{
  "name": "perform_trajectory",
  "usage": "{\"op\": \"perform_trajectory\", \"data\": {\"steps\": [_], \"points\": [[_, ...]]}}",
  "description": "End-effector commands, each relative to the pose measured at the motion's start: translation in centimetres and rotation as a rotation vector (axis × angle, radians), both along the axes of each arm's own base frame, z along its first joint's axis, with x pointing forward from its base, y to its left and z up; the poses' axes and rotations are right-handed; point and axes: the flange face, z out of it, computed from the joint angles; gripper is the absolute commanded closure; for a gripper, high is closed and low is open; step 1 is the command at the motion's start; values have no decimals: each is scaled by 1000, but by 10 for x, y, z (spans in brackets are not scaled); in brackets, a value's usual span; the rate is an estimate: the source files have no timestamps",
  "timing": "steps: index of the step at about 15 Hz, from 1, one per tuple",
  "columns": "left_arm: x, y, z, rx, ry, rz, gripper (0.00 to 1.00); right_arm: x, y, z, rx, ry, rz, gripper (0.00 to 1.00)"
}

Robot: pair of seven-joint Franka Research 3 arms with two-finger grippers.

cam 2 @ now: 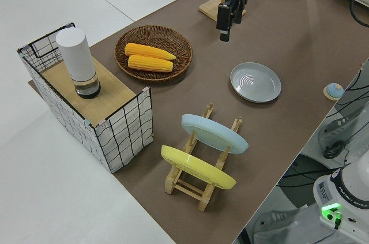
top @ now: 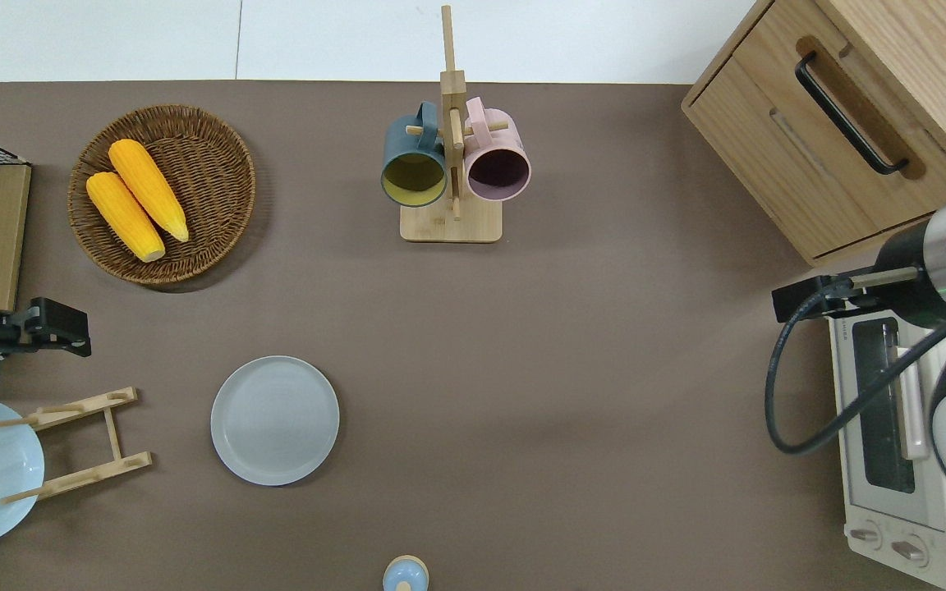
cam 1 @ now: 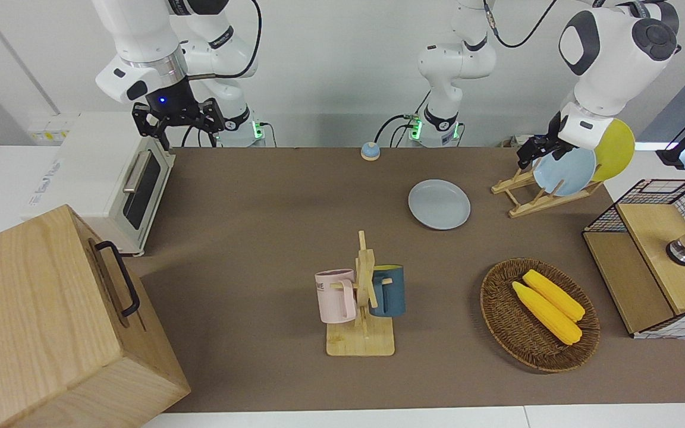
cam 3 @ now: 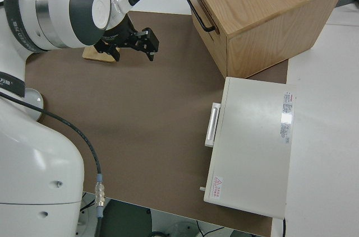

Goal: Pick gray plate from table and place it on lower plate rack with left arm
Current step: 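Move the left gripper toward the edge of the gray plate, then close the left gripper on the gray plate's rim nearest it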

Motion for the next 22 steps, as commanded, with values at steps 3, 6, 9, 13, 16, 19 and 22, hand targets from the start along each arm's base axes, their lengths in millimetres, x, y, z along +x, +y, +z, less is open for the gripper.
{"op": "perform_trajectory", "data": {"steps": [3,6,9,13,16,19,22], "points": [[-17,-5,-54,2,10,-9,11,-2,-1,4,-3,2,-14,17],[-31,-15,-93,-16,-8,-21,11,-2,-1,4,-3,2,-14,17],[-40,-29,-137,-79,-31,-1,11,-2,-1,4,-3,2,-14,17],[-54,-38,-184,-80,-55,4,11,-2,-1,4,-3,2,-14,17],[-64,-37,-206,-76,-53,10,11,-2,-1,4,-3,2,-14,17],[-68,-37,-222,-76,-30,12,11,-2,-1,4,-3,2,-14,17],[-68,-41,-241,-84,11,23,13,-2,-1,4,-2,2,-14,17]]}}
